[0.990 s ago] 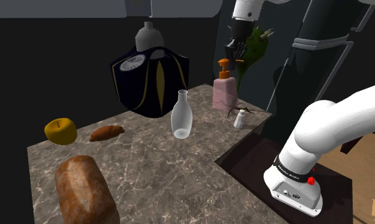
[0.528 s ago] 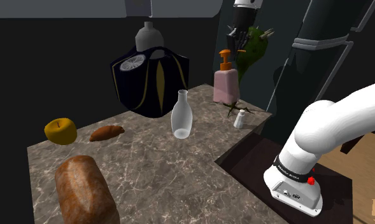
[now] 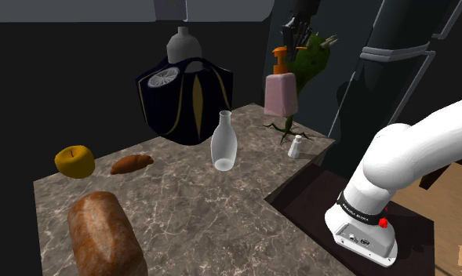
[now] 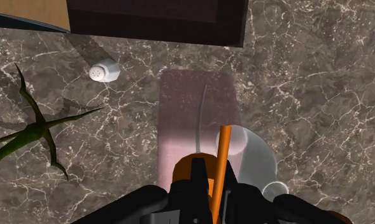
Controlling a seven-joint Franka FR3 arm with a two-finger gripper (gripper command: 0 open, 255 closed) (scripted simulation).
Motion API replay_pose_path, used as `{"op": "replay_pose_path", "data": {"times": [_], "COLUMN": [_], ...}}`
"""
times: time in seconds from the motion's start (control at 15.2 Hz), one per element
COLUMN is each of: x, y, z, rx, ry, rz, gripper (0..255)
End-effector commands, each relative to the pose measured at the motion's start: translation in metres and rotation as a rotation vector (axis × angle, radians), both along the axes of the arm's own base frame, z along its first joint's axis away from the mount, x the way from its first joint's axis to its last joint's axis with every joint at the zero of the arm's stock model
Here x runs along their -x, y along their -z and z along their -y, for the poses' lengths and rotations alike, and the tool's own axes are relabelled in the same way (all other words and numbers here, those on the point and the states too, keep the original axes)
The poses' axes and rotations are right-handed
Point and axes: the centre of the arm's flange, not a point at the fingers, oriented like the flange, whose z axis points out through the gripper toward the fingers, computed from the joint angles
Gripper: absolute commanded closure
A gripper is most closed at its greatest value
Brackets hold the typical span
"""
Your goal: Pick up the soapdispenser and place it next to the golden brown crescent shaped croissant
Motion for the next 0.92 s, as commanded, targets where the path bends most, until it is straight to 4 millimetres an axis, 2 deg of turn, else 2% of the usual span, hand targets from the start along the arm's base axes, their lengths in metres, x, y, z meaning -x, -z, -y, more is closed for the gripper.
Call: {"op": "replay_pose_path", "data": {"times": [0.0, 0.26, 0.86], "x": [0.0, 0.0, -0.062], "y": [-0.011, -0.029, 0.015], "z": [0.0, 0.0, -0.091], "rx": [0.0, 0.0, 0.0], "ry": [0.0, 0.0, 0.0], "rz": [0.0, 0.0, 0.0], "gripper": [255, 255, 255]}}
